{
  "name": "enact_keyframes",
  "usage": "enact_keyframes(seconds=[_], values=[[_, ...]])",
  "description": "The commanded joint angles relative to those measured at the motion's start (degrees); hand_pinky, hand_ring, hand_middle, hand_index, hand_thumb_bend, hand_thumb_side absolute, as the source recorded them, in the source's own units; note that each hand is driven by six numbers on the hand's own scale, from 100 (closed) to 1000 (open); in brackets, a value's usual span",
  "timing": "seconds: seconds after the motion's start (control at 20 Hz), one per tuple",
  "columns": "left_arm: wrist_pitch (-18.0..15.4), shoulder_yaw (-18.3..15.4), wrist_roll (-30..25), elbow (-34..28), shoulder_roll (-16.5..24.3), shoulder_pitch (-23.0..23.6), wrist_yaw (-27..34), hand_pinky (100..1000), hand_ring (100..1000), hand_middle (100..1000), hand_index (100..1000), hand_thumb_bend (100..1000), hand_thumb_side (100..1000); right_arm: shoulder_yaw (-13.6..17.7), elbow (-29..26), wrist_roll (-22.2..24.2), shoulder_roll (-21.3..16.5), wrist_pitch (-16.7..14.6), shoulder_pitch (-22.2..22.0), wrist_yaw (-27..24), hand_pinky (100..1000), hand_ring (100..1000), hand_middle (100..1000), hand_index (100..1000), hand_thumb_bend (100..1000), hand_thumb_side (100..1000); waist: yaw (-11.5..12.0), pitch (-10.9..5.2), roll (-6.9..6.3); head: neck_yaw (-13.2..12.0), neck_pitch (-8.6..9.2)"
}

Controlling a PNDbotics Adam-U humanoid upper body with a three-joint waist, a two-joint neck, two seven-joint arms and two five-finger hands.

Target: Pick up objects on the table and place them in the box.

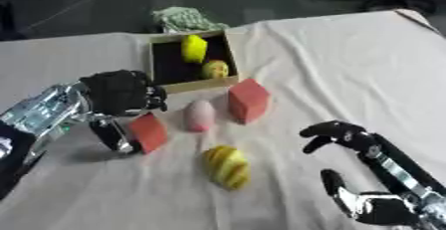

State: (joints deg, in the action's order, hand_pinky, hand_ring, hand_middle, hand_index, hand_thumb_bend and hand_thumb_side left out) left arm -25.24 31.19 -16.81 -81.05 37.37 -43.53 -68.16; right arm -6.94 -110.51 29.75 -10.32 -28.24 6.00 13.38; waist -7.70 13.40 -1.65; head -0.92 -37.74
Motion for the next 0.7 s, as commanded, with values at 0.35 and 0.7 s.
enact_keyframes(seconds=[0.35, 0.7], values=[[1.2, -1.6, 1.8, 0.0, 0.2, -1.4, 2.2, 775, 711, 643, 652, 408, 343, 0.0, -0.4, 0.2, -0.1, -0.1, 0.3, -0.6, 697, 681, 793, 909, 100, 431, 0.1, -0.75, 0.12, 0.2, 0.27], [6.2, -4.8, 2.9, -5.4, 2.3, -0.9, 9.1, 766, 691, 605, 584, 244, 258, 0.2, -0.5, 0.1, -0.2, -0.1, 0.2, -0.4, 697, 681, 793, 909, 100, 431, 0.4, -0.84, -0.01, 0.6, 0.15]])
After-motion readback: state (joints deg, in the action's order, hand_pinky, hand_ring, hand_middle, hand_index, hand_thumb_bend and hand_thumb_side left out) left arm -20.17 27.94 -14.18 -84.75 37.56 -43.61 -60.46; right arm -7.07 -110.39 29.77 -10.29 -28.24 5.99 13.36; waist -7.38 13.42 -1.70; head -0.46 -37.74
